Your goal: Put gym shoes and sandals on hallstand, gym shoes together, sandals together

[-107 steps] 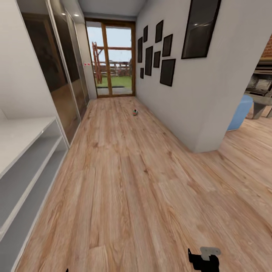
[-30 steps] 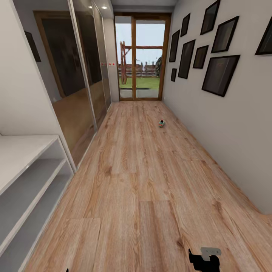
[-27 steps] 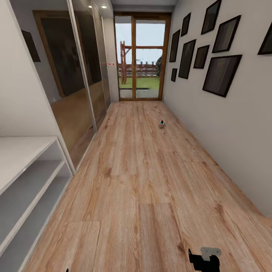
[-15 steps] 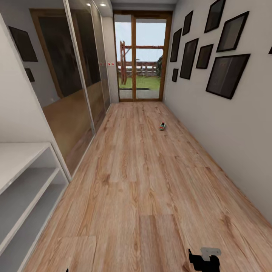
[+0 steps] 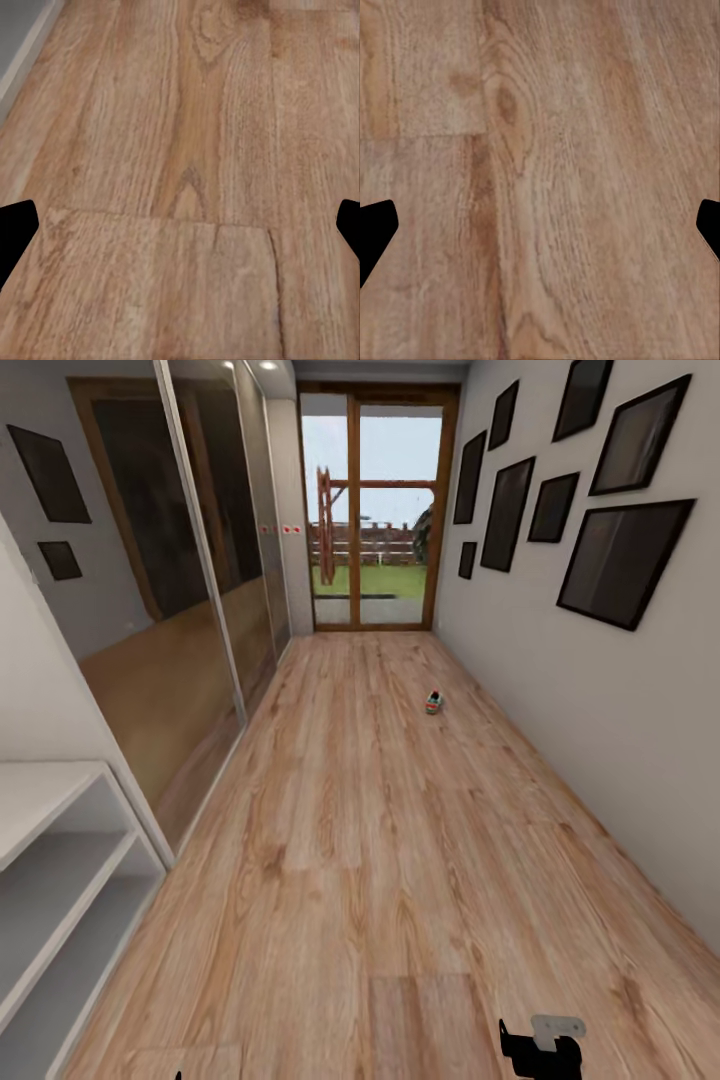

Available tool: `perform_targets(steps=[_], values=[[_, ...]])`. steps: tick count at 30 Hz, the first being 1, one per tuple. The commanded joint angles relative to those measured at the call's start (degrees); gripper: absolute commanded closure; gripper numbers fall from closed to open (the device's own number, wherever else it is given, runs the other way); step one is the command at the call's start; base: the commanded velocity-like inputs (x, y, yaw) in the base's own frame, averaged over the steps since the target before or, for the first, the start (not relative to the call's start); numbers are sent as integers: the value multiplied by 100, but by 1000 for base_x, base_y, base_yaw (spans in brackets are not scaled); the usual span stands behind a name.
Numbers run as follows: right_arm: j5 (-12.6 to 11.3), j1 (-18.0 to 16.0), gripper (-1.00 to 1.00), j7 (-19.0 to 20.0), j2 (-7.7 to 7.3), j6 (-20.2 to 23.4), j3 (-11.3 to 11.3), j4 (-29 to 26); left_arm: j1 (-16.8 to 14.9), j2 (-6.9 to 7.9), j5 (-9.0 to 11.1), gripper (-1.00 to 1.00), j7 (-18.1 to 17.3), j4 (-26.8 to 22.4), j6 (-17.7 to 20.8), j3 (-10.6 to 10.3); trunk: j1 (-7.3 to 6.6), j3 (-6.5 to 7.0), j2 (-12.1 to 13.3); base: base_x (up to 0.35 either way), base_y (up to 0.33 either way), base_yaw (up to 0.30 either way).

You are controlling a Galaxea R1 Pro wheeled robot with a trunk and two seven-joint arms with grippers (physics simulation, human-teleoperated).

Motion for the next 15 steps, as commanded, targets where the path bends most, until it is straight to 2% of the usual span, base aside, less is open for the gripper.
perform_targets(steps=[1, 15], values=[[3, -3, -100, -13, 0, -18, 0, 5, -3, 0, 60, -100, -60, 5, -7, 12, 2, -5, -2, 339, 0, 0], [3, -3, -100, -12, 3, -13, 0, 5, -3, 1, 60, -100, -60, 9, -2, 12, 2, -5, -2, 339, 0, 0]])
